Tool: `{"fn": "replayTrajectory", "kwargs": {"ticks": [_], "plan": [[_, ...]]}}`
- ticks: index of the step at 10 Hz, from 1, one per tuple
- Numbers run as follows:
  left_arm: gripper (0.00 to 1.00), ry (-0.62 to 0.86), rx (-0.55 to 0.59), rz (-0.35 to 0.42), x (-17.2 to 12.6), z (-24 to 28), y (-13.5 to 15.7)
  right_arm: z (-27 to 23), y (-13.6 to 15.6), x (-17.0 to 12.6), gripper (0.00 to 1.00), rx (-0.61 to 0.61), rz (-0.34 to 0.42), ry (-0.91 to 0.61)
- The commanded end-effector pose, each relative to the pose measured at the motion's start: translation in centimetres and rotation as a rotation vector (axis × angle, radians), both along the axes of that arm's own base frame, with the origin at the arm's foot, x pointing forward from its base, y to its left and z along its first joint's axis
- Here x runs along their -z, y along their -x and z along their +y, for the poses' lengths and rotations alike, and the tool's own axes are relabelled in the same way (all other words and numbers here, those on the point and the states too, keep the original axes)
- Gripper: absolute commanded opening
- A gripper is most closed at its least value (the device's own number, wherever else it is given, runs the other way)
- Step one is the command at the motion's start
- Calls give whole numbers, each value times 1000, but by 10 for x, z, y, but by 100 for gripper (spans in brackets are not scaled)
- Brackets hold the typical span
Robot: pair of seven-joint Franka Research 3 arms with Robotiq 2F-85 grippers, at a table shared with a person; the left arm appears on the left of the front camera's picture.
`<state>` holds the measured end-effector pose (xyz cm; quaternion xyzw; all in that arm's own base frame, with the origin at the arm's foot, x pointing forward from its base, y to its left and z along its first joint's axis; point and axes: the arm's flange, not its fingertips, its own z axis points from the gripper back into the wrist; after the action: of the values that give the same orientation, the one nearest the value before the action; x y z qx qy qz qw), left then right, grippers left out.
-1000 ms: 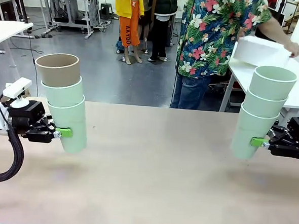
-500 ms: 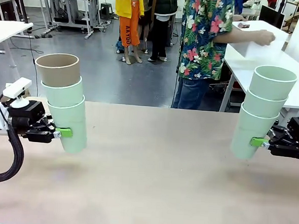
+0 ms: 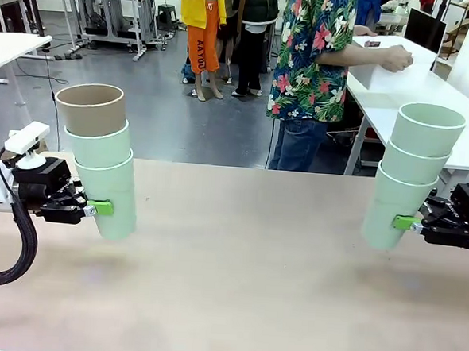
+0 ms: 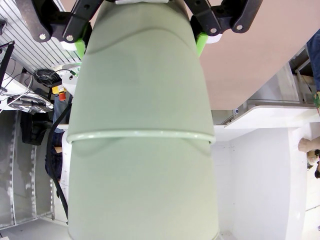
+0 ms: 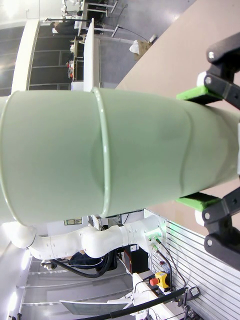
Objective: Stack the cups and store them in the basket.
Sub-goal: Place the stack of Reusable plastic cups into the Pantry Basket.
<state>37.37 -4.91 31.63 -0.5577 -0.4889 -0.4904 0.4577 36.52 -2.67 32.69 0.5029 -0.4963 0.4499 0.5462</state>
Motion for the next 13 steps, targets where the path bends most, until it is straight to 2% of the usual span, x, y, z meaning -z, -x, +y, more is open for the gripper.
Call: {"fn": "replayTrajectory", "kwargs": {"ticks": [1, 13], "plan": [[87, 7, 4, -9, -4, -1, 1, 1, -2, -4, 86, 9, -11, -7], [87, 7, 4, -9, -4, -1, 1, 1, -2, -4, 86, 9, -11, -7]]}}
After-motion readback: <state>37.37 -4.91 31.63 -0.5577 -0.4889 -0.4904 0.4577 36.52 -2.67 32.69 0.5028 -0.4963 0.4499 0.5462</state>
